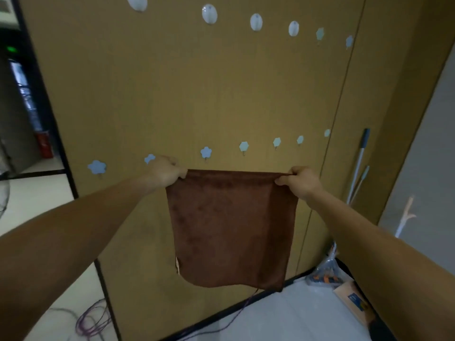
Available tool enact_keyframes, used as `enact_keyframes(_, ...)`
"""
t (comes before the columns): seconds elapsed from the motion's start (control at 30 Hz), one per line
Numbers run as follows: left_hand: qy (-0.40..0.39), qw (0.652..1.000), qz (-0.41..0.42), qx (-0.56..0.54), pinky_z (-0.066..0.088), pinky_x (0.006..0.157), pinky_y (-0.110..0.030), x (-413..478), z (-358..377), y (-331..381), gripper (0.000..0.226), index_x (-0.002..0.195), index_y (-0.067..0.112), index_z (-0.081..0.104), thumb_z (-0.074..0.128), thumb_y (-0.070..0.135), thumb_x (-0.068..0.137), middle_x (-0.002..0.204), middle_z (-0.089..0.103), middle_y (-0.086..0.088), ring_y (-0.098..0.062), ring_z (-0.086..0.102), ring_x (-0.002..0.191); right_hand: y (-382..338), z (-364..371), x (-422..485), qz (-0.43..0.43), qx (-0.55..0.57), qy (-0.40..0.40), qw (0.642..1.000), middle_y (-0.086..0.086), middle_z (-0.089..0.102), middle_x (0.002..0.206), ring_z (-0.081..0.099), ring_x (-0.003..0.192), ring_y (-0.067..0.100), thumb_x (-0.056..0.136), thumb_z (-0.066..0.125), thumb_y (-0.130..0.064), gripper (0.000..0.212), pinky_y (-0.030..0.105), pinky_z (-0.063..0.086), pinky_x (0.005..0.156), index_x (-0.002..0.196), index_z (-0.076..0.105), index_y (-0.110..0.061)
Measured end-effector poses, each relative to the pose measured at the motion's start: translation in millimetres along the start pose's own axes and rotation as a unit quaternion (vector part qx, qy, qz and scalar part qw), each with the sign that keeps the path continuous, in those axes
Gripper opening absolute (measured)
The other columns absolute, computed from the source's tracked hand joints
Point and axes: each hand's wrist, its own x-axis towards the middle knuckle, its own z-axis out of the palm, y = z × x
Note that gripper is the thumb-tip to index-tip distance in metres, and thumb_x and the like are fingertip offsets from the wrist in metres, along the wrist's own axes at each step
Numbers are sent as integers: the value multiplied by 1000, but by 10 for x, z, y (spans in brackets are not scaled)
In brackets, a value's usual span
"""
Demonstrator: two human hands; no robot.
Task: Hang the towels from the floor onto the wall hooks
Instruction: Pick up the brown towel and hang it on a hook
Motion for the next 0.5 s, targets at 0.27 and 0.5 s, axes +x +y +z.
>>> enact_keyframes(0.27,151,942,-55,-294,34,46,-22,-139,-181,-411,27,62,21,45,57,2,78,55,45,6,-9,41,50,-486,944,-40,-53,237,-41,969,-2,53,80,50,68,12,83,55,-6,14,25,41,57,85,50,-18)
enact_keyframes(0.5,32,968,-72,-239,44,58,-27,36,-611,-856,13,70,26,70,58,31,72,62,60,8,-12,56,63,-976,1619,-22,-146,164,-284,933,-12,69,86,67,81,7,62,81,-47,38,17,47,68,90,69,-24)
